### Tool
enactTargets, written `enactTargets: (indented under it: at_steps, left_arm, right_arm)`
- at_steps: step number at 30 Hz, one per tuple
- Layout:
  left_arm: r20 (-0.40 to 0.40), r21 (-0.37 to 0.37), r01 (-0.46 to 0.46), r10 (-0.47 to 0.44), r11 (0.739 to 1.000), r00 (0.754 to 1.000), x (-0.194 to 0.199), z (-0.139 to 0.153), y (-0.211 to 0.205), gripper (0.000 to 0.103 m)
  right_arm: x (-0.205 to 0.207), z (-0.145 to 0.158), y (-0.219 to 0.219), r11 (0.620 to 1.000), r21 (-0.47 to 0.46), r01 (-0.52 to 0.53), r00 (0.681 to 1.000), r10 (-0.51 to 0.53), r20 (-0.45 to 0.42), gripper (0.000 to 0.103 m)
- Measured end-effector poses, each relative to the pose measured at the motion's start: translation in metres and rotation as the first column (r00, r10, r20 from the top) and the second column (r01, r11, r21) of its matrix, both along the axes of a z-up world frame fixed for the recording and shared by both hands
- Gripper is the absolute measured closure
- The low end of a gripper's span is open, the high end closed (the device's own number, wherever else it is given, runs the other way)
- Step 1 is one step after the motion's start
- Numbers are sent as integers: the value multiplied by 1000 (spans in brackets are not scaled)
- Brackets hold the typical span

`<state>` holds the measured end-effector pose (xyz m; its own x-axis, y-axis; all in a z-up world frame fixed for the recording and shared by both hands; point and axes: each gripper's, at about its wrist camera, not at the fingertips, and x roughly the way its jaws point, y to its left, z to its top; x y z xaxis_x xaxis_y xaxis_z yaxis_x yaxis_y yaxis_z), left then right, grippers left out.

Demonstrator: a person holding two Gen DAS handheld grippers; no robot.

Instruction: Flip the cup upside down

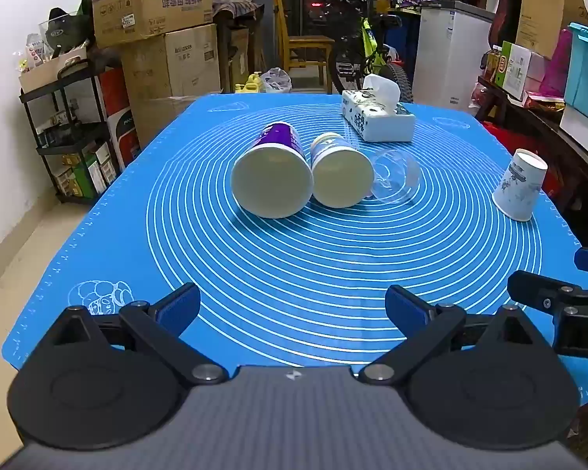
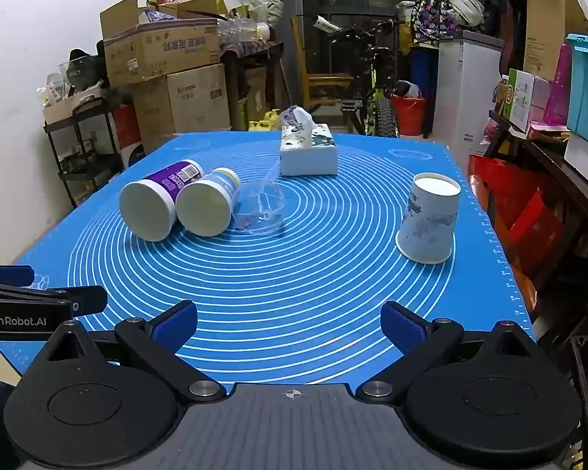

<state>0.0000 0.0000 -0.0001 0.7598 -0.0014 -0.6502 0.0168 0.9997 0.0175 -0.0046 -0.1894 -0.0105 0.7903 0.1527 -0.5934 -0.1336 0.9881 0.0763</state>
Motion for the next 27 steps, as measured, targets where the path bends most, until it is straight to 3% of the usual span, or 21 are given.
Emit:
enactTargets:
  at_steps: [27]
  left_arm:
    - [-19,14,1,-1,1000,1000,1,-6,-1,3]
  right_arm:
    - [-1,3,1,1000,-4,0,1000,0,-6,3]
